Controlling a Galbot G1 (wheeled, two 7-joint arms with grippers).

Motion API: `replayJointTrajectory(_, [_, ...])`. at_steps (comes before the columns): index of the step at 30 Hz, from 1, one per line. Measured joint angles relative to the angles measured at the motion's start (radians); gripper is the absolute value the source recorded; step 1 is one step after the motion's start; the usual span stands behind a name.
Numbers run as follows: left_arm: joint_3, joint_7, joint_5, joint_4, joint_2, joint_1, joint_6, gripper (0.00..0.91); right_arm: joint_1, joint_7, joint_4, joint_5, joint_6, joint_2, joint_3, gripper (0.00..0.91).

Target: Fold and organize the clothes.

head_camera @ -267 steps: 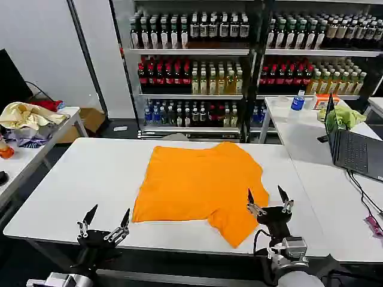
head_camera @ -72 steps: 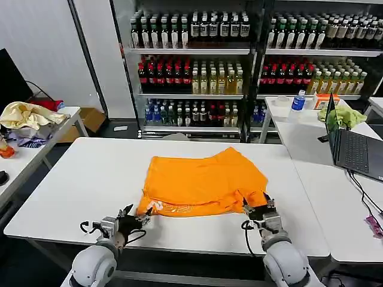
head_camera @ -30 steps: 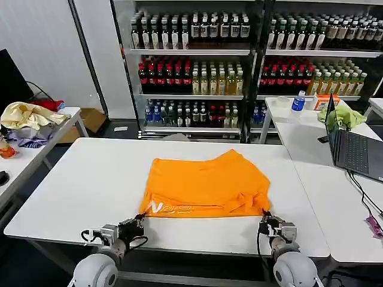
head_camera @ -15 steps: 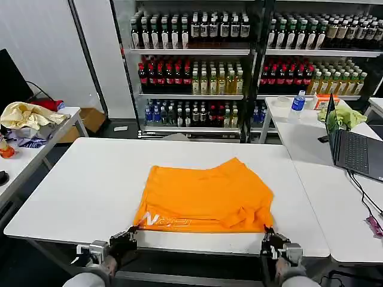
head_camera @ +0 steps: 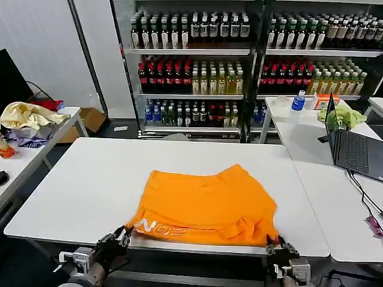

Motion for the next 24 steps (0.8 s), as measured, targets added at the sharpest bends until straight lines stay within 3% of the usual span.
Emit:
replayJointTrajectory(10, [0.025,-0.027,-0.038,0.056,0.046,-0.100,0.003,0.907,0.271,0.032,-0.164,0.051,-0.003,-0.013,-0.087,0.907])
replayJointTrajectory(24, [0.217,-0.046,-0.103,0.367,0.050,-0.493,0.005,0.907,0.731,0.050,-0.600,0.121,-0.003,0.042,-0.262,0.907])
